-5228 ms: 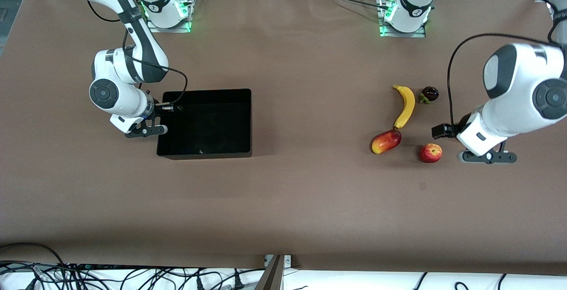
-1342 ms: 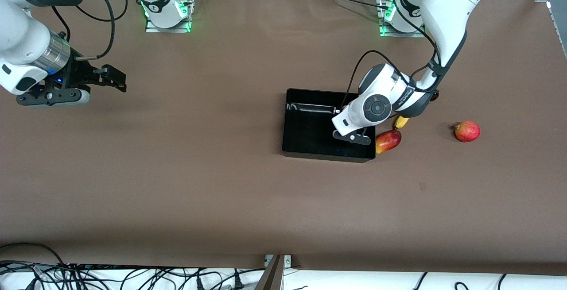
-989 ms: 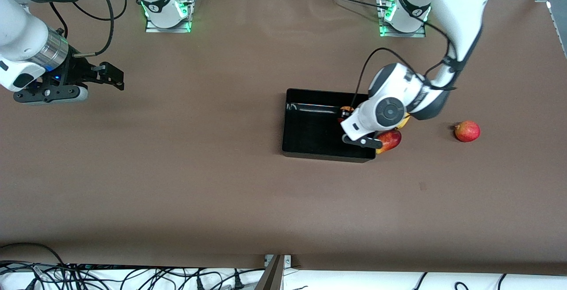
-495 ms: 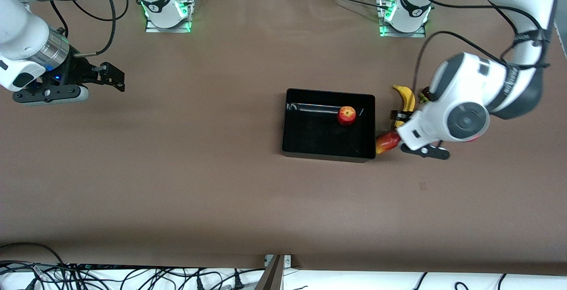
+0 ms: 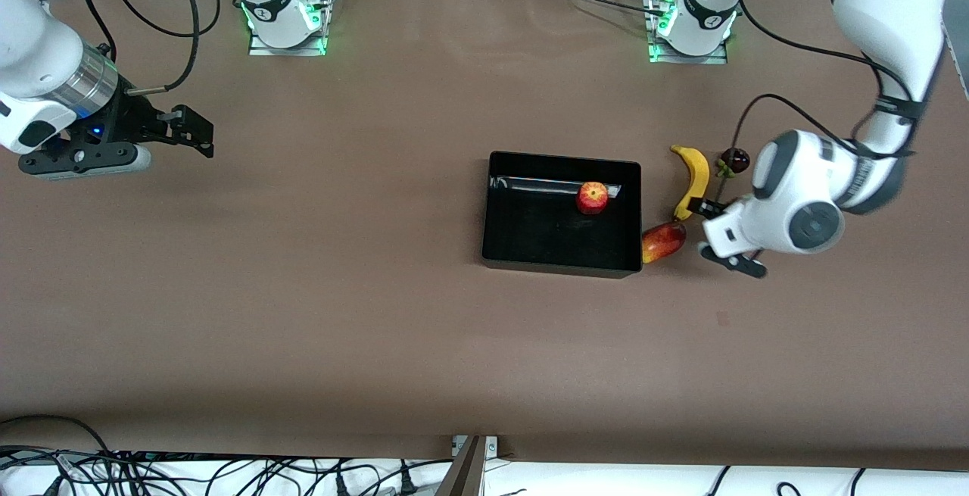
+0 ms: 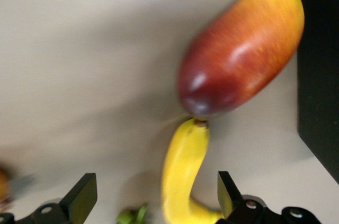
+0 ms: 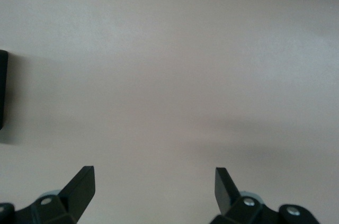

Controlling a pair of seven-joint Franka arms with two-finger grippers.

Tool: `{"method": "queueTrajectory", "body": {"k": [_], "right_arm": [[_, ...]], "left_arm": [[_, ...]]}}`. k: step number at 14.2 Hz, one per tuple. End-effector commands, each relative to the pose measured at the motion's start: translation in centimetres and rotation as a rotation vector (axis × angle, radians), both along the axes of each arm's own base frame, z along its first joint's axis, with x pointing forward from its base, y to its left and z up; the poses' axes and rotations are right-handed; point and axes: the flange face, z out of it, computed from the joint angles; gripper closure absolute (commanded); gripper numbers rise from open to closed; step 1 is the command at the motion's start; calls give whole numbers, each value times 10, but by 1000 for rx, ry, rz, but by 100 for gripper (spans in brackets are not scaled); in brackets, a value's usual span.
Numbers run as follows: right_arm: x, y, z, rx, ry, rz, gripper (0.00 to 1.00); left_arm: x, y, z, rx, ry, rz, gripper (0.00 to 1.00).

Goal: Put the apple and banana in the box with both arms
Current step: 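Open the left gripper over the box and move it to the banana, then grasp the yellow banana with the left gripper and lift it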

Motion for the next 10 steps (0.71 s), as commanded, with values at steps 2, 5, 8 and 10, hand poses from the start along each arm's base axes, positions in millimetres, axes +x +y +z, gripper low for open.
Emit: {"method": "queueTrajectory", "body": {"k": [2,5,8,10], "right_arm": [[4,2,6,-12,-15,6,0],[3,2,7,-11,-12,5,0],[3,3,8,-6,-12,5,0],[3,4,8,-6,-12,7,0]], "left_arm": [[-49,9,-8,15,-56,-37,0],[-52,9,-16,28,-45,-82,5],[-59,8,-46,32,-1,-131,50],[-60,8,-47,31,0,-131,81]]}}
